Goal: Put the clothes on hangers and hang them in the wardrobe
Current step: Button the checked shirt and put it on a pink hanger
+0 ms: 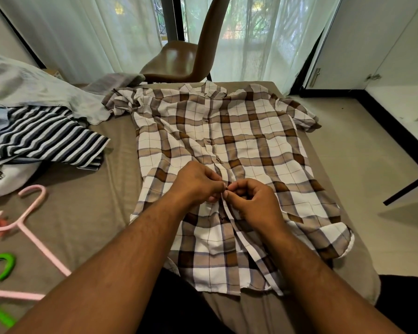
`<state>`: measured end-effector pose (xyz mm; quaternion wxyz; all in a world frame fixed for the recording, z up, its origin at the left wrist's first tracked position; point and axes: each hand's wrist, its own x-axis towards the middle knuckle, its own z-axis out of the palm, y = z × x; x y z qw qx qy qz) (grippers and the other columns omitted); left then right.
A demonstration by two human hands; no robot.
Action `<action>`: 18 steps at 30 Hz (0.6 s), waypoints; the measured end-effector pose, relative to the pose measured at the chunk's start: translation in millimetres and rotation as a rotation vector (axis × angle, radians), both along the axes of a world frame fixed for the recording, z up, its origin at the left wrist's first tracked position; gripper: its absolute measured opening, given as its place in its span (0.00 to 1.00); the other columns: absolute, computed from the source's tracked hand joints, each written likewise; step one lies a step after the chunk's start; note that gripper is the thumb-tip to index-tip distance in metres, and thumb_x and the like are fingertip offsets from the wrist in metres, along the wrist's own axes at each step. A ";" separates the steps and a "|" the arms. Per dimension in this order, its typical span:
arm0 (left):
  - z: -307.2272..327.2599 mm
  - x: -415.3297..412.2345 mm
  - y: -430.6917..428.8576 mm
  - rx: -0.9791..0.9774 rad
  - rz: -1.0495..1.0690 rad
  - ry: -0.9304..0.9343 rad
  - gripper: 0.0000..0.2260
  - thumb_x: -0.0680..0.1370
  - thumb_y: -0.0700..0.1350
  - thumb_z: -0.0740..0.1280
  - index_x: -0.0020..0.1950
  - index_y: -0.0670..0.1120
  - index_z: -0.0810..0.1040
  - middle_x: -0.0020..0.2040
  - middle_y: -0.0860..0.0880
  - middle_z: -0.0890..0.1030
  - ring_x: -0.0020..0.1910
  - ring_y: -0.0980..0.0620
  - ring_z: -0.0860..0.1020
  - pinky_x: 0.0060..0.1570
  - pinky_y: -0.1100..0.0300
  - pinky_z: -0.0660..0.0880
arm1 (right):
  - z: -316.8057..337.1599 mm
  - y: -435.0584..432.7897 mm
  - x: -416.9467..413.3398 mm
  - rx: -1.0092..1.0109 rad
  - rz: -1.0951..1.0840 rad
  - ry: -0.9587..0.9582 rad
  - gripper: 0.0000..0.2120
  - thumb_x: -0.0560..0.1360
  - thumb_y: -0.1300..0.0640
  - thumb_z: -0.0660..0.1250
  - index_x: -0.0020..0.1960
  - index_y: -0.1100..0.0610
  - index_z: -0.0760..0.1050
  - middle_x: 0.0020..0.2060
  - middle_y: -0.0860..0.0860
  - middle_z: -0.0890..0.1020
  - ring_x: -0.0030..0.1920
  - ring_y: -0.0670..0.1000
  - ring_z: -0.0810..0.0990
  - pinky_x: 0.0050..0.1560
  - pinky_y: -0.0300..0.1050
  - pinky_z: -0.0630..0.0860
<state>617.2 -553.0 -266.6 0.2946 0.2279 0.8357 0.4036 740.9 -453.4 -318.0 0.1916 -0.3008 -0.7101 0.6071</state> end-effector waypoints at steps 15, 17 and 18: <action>-2.5 2.1 5.0 0.032 -0.011 0.113 0.13 0.72 0.38 0.77 0.51 0.50 0.78 0.39 0.48 0.85 0.37 0.53 0.85 0.40 0.54 0.84 | 4.0 3.1 -0.1 -0.065 0.018 -0.036 0.04 0.80 0.57 0.70 0.50 0.56 0.82 0.38 0.53 0.87 0.39 0.52 0.86 0.38 0.49 0.82; -3.1 3.4 5.3 0.034 -0.042 0.146 0.14 0.72 0.38 0.77 0.52 0.50 0.76 0.37 0.50 0.84 0.34 0.56 0.83 0.37 0.60 0.82 | -1.7 1.5 -2.5 0.108 -0.018 -0.075 0.03 0.79 0.56 0.70 0.48 0.53 0.82 0.36 0.50 0.86 0.38 0.48 0.86 0.38 0.47 0.84; -2.9 4.5 5.7 0.031 -0.057 0.160 0.14 0.72 0.39 0.77 0.52 0.50 0.76 0.36 0.51 0.84 0.34 0.58 0.83 0.36 0.63 0.81 | -4.4 1.0 -3.7 0.186 -0.025 -0.102 0.03 0.79 0.55 0.70 0.46 0.51 0.82 0.36 0.49 0.86 0.37 0.47 0.85 0.38 0.45 0.83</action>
